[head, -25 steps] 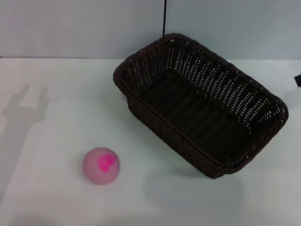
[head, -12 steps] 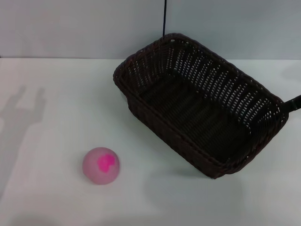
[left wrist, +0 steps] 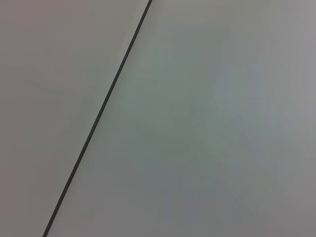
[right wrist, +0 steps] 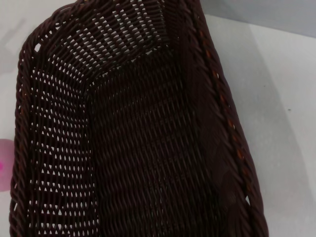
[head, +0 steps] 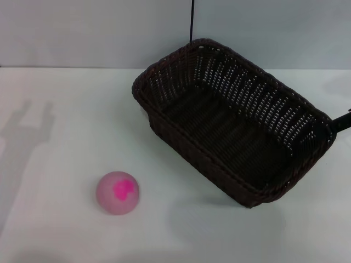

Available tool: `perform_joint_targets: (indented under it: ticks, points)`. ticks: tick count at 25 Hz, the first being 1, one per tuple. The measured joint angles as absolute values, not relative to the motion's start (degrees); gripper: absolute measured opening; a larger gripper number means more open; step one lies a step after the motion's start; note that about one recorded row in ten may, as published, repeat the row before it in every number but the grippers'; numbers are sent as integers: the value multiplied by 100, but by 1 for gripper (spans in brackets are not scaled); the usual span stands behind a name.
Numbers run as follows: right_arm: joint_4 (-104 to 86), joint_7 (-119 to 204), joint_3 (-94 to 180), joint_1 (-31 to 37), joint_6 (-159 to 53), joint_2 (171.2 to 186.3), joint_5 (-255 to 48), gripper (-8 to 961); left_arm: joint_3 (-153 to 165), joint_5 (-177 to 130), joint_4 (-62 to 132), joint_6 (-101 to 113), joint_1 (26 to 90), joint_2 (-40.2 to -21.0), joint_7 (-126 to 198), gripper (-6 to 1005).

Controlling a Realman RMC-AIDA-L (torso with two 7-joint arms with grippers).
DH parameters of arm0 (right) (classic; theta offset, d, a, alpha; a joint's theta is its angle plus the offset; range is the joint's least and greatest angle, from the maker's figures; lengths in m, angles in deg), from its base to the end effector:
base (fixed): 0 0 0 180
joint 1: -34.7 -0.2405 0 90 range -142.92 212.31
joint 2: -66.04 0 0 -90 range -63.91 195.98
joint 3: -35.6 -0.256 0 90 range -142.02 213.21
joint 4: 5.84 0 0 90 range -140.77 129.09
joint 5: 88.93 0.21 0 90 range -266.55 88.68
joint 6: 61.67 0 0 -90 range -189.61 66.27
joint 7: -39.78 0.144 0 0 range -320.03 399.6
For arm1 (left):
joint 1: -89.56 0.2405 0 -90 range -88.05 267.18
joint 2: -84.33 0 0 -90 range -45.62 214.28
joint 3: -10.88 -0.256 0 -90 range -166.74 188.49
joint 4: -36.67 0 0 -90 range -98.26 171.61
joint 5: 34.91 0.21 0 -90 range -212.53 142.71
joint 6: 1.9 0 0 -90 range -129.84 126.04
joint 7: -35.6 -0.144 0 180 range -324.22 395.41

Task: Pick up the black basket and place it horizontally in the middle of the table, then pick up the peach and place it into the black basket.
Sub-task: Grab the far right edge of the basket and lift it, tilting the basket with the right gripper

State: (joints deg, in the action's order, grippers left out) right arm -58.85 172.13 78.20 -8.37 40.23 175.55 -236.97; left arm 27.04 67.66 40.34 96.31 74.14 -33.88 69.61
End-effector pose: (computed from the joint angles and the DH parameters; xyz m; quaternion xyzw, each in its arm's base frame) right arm 0.2465 0.3724 0.0893 -0.8721 0.4744 -0.0688 0.0980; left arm -0.3365 0.2438 0.0287 -0.6099 -0.2443 -0.5168 0.5488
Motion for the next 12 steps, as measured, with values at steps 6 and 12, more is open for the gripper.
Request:
perform_joint_targets:
  ticks: [6, 12]
  points:
    - [-5687, 17191, 7864, -845, 3844, 17626, -23696, 788, 2704, 6766, 4037, 9614, 7385, -3390, 6961, 496]
    - [-5496, 17153, 8146, -856, 3585, 17690, -23682, 787, 2702, 6766, 4037, 9585, 7361, -3404, 6961, 494]
